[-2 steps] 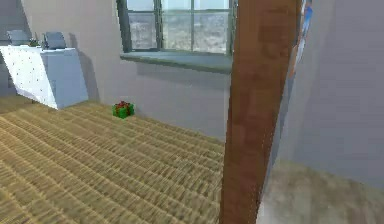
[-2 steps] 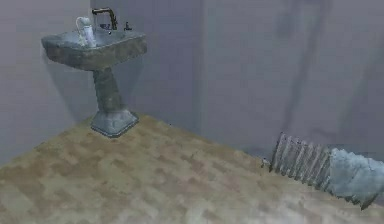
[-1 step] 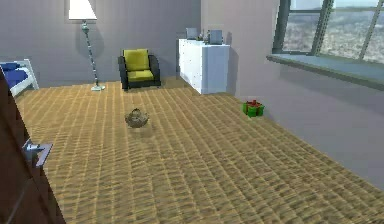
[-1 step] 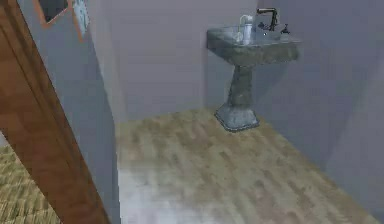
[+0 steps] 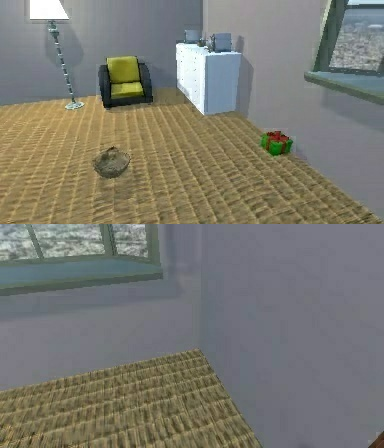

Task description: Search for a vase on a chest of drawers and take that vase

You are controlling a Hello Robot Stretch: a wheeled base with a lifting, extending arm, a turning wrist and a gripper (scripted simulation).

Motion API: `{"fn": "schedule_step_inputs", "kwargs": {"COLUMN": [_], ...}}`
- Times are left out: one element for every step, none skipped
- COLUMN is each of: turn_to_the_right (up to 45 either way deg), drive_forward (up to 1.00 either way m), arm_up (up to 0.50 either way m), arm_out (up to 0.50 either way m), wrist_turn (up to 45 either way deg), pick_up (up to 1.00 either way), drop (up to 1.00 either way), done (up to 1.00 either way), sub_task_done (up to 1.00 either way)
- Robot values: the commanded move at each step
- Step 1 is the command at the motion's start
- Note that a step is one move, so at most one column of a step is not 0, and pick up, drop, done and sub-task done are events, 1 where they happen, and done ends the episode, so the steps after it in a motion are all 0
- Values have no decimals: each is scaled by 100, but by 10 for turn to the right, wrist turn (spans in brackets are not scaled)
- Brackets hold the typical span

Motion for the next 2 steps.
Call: {"fn": "schedule_step_inputs", "kwargs": {"turn_to_the_right": [-30, 0], "drive_forward": [0, 100], "arm_up": [0, 0], "arm_out": [0, 0], "wrist_turn": [0, 0], "pick_up": [0, 0], "drop": [0, 0], "done": [0, 0], "sub_task_done": [0, 0]}}
